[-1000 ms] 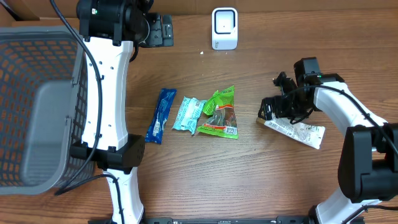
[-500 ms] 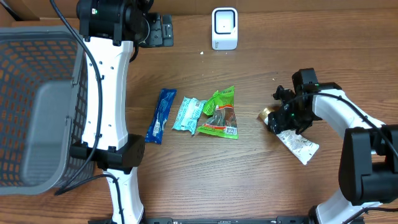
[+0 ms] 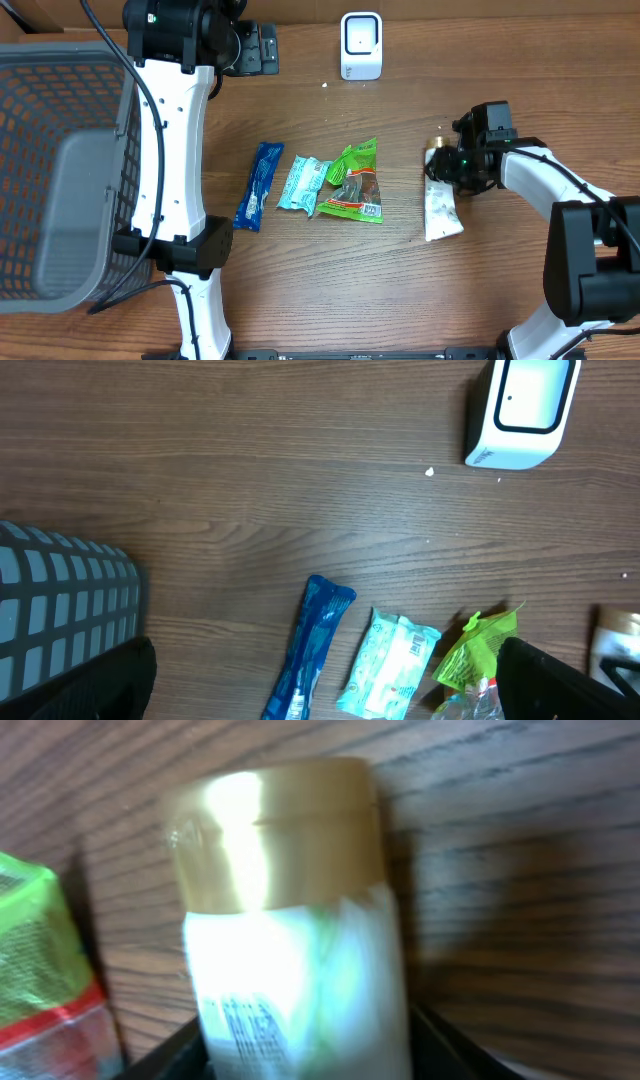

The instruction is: Scan the item barcode

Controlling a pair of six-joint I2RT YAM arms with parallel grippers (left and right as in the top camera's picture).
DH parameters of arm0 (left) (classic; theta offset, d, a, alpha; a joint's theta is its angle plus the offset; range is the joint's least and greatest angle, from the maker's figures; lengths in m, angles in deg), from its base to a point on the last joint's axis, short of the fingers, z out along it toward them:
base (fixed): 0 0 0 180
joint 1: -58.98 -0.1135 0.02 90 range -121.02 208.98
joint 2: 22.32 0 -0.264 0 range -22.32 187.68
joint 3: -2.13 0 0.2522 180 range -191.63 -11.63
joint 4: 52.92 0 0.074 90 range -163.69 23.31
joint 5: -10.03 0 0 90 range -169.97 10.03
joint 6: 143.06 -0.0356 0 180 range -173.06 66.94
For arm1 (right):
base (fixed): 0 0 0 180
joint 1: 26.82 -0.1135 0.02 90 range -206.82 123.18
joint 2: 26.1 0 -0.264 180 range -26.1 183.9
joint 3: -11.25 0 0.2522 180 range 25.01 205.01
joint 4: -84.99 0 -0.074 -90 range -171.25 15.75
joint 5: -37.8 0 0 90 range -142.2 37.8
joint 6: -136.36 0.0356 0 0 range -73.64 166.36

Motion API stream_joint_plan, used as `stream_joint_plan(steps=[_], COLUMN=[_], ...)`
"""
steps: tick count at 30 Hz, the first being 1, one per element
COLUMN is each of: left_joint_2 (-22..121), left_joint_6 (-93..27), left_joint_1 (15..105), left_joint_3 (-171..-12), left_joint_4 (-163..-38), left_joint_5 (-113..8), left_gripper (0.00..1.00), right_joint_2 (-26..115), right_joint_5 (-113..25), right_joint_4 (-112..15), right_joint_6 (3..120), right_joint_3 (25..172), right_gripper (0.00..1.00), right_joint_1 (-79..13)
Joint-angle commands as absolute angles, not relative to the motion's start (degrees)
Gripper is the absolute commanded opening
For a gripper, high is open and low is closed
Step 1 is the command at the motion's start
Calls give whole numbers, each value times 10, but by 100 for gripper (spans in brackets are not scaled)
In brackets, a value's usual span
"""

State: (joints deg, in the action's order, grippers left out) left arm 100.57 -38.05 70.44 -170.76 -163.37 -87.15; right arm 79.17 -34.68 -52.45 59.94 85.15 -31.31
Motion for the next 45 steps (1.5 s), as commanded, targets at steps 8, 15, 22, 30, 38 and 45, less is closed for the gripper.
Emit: stream_joint_plan(steps=[8, 15, 22, 30, 38, 45], left_joint_2=[1010, 1010, 1010, 1010, 1010, 1010], left_joint_6=[-381, -381, -381, -381, -381, -381], left_joint_1=[699, 699, 699, 699, 699, 699], left_joint_3=[-1711, -1711, -1711, -1711, -1711, -1711], left_joint_4=[-1635, -1635, -1635, -1635, -1635, -1635], left_joint_5=[-879, -878, -879, -878, -878, -879], left_gripper=[99, 100, 100, 100, 100, 100], right_joint_2=[796, 796, 796, 787, 724, 723], right_joint_5=[-264, -264, -234, -187, -244, -262], right_joint_4=[-460, -481, -487, -443, -397, -397], right_joint_6=[643, 639, 604, 565, 566, 566], right_joint_3=[841, 789, 752, 800, 830, 791], right_gripper=[67, 66, 58, 92, 92, 98], right_joint_1=[-296, -301, -301, -293, -306, -350])
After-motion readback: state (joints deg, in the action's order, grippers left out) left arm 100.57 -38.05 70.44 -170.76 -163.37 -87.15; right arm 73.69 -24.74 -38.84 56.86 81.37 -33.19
